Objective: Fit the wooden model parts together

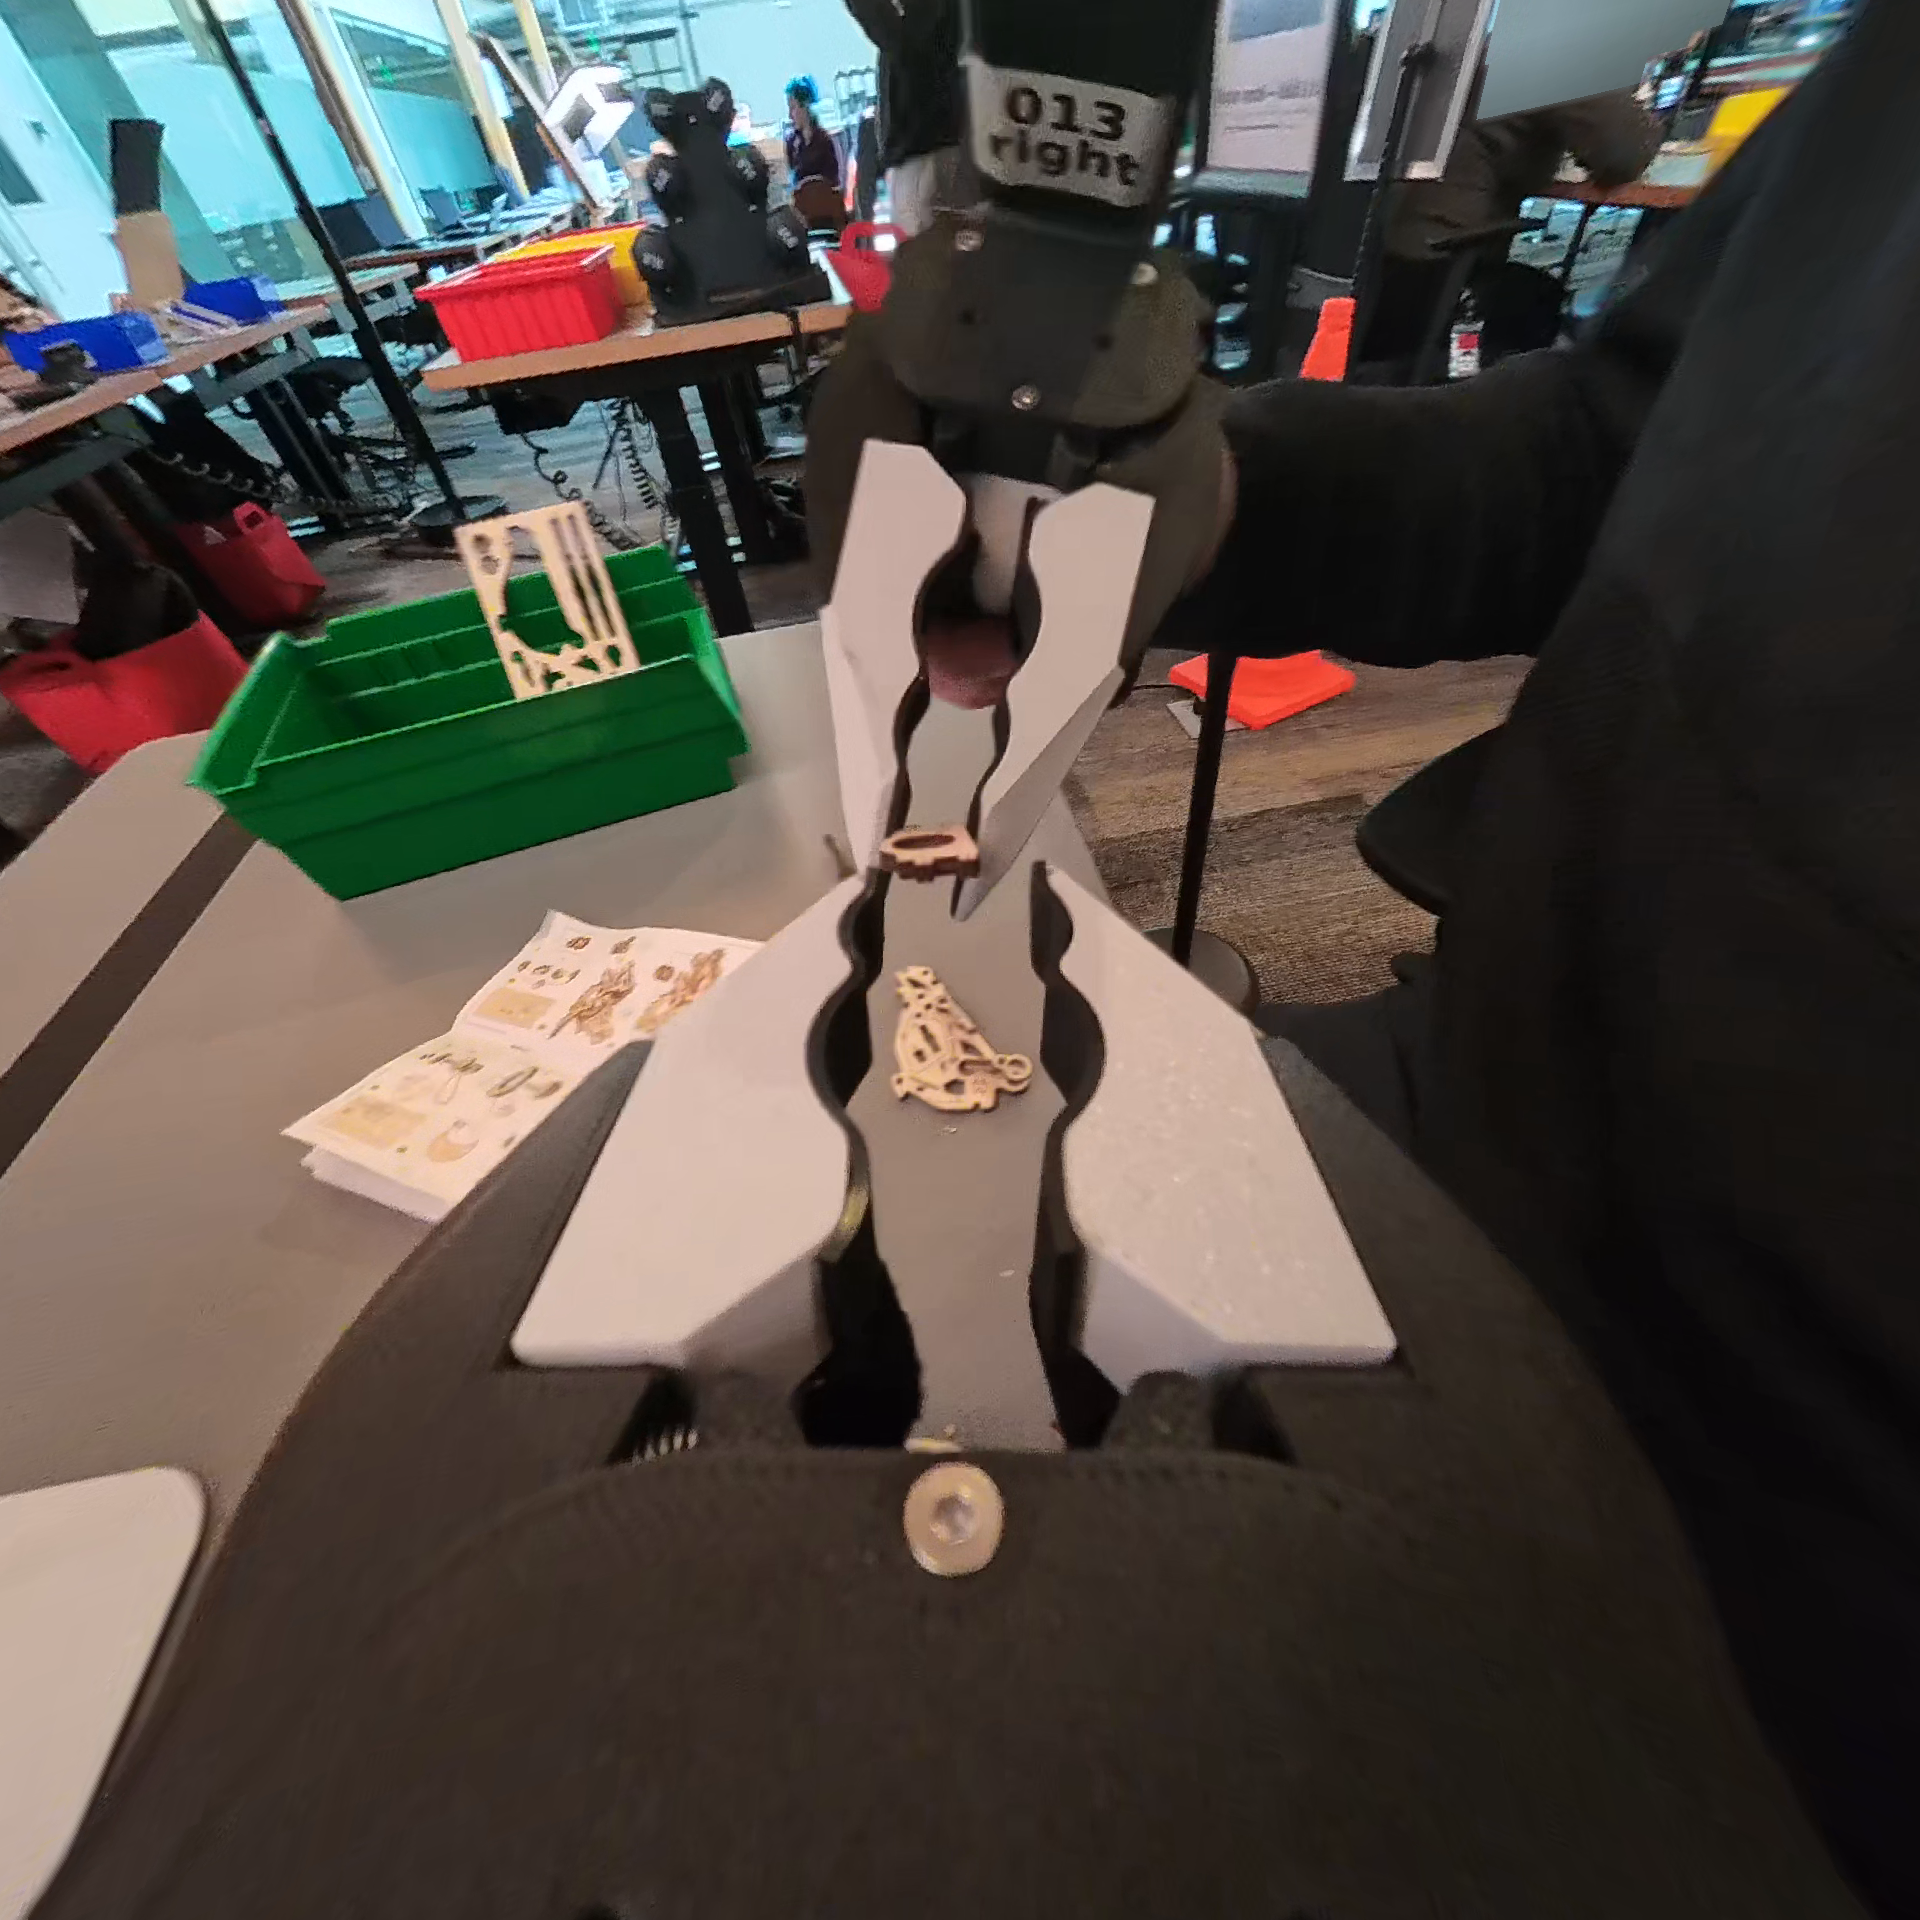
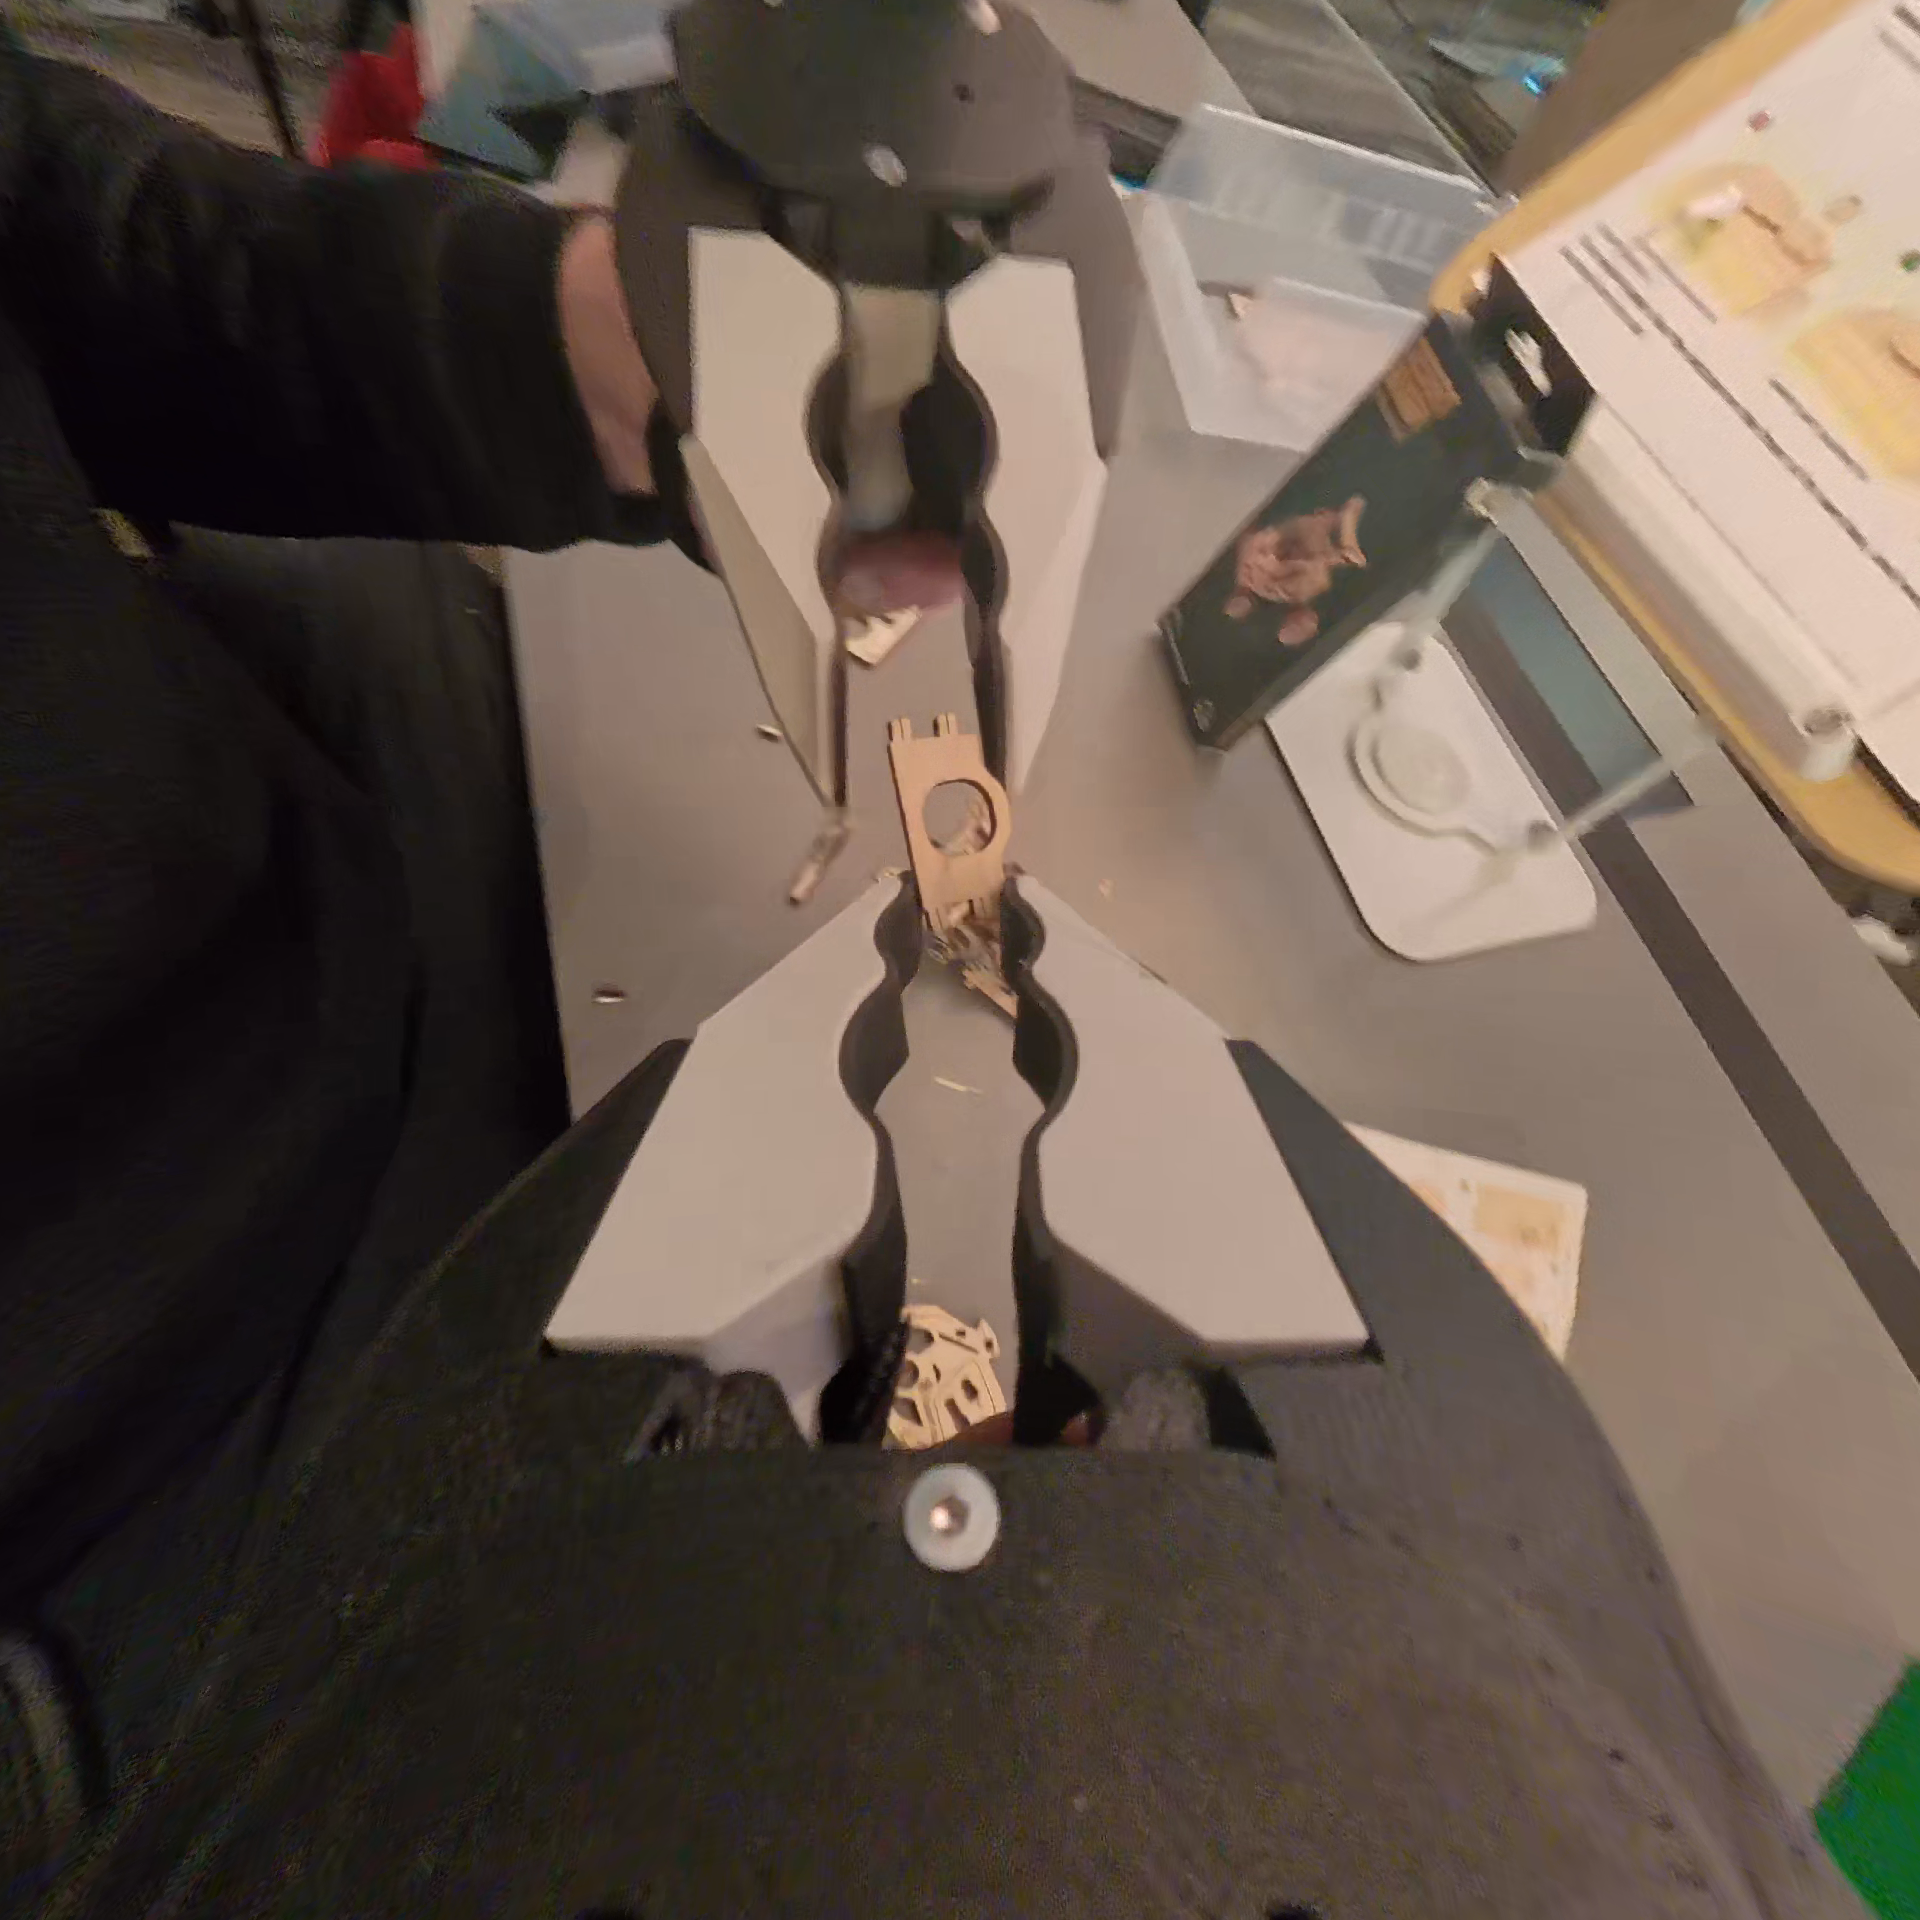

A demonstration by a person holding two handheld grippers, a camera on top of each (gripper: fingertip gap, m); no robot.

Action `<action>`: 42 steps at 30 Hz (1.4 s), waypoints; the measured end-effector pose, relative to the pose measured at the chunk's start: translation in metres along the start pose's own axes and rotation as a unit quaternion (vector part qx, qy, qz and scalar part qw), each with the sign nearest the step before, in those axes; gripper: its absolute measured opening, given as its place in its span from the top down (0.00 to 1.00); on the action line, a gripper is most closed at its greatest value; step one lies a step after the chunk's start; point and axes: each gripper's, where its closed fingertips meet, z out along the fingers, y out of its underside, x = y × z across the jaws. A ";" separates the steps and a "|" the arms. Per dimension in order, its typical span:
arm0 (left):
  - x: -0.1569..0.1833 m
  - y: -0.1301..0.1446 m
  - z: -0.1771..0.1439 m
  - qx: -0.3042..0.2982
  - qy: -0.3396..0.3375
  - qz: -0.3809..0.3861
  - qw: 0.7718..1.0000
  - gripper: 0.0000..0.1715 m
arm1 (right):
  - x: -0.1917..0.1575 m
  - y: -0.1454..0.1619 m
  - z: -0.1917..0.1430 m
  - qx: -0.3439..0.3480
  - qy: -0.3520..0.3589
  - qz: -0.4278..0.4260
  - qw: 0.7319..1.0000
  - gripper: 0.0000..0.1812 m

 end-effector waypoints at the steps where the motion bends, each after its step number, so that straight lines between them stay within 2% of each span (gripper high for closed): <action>1: -0.007 0.001 -0.004 -0.004 -0.009 -0.003 1.000 0.84 | 0.007 0.006 0.000 -0.013 0.018 0.014 1.000 0.94; 4: -0.033 0.013 -0.021 -0.025 -0.037 -0.026 0.999 0.82 | 0.024 0.034 0.005 -0.063 0.063 0.064 0.994 0.94; 8: -0.066 0.046 -0.042 -0.069 -0.052 -0.057 0.995 0.79 | 0.032 0.068 0.022 -0.116 0.093 0.129 0.980 0.94; 12: -0.083 0.092 -0.051 -0.121 0.000 -0.102 0.987 0.77 | 0.028 0.094 0.048 -0.156 0.091 0.191 0.965 0.93; 15: -0.086 0.135 -0.054 -0.163 0.051 -0.154 0.973 0.78 | 0.024 0.105 0.067 -0.165 0.083 0.233 0.955 0.93; 19: -0.080 0.168 -0.048 -0.163 0.093 -0.241 0.952 0.84 | 0.019 0.123 0.093 -0.198 0.081 0.253 0.944 0.93; 24: -0.072 0.180 -0.037 -0.124 0.109 -0.307 0.937 0.86 | 0.024 0.135 0.116 -0.214 0.084 0.287 0.930 0.93; 29: -0.061 0.177 -0.029 -0.099 0.131 -0.344 0.925 0.87 | 0.019 0.143 0.134 -0.232 0.077 0.303 0.921 0.93; 42: -0.048 0.173 -0.018 -0.075 0.134 -0.401 0.903 0.82 | 0.023 0.150 0.138 -0.266 0.093 0.294 0.913 0.94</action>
